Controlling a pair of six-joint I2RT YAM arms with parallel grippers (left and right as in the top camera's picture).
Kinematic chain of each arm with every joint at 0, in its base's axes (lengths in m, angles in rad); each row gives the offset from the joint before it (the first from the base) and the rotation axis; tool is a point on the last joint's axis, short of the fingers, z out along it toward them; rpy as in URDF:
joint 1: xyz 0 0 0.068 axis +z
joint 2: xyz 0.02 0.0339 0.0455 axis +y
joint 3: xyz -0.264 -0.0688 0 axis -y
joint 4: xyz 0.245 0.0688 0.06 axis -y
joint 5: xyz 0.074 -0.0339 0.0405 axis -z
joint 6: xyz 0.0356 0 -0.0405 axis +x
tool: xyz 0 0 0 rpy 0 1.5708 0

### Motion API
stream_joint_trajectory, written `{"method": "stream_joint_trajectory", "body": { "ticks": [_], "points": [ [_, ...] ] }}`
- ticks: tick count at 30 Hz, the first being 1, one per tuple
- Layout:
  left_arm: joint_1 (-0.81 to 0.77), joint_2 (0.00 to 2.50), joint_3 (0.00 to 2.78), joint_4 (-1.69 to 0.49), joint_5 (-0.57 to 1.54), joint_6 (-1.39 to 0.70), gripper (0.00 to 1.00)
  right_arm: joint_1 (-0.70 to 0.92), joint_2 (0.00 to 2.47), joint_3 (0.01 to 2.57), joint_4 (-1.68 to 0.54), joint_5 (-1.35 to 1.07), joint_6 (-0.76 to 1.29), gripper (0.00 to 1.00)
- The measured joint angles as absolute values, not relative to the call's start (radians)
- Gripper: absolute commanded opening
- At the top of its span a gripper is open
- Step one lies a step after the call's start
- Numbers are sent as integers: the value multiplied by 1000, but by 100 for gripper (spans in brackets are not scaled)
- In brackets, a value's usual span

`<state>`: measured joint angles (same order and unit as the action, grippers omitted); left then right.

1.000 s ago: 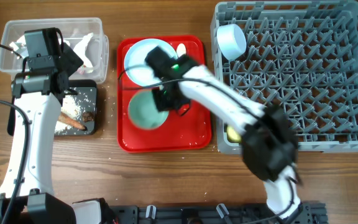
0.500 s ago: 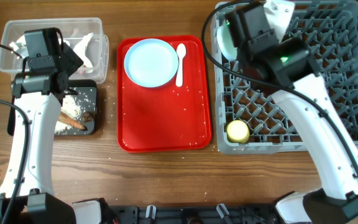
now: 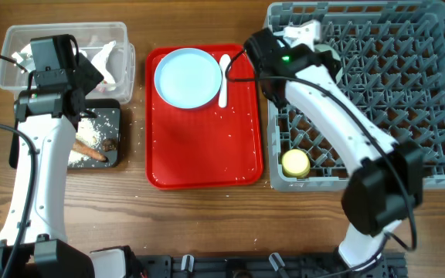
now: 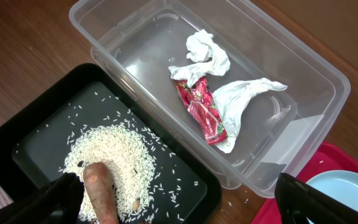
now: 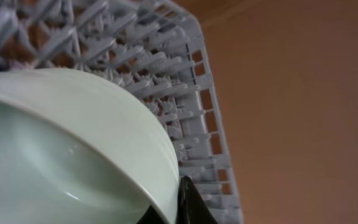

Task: Sort waste into correct bins and load items into the dishwasher rack
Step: 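Carry the mint-green bowl into the rack beside the light-blue bowl and release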

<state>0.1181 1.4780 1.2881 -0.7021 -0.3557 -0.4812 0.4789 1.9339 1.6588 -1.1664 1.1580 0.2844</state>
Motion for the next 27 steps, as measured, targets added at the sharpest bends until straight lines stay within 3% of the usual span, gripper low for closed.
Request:
{"method": "stream_joint_trajectory", "body": {
  "ticks": [7, 27],
  "points": [
    [118, 1478, 1288, -702, -356, -481, 100, 479, 1994, 1658, -1167, 1155, 184, 4],
    [118, 1478, 1288, -702, -359, -481, 100, 469, 1994, 1658, -1164, 1172, 161, 4]
  ]
}}
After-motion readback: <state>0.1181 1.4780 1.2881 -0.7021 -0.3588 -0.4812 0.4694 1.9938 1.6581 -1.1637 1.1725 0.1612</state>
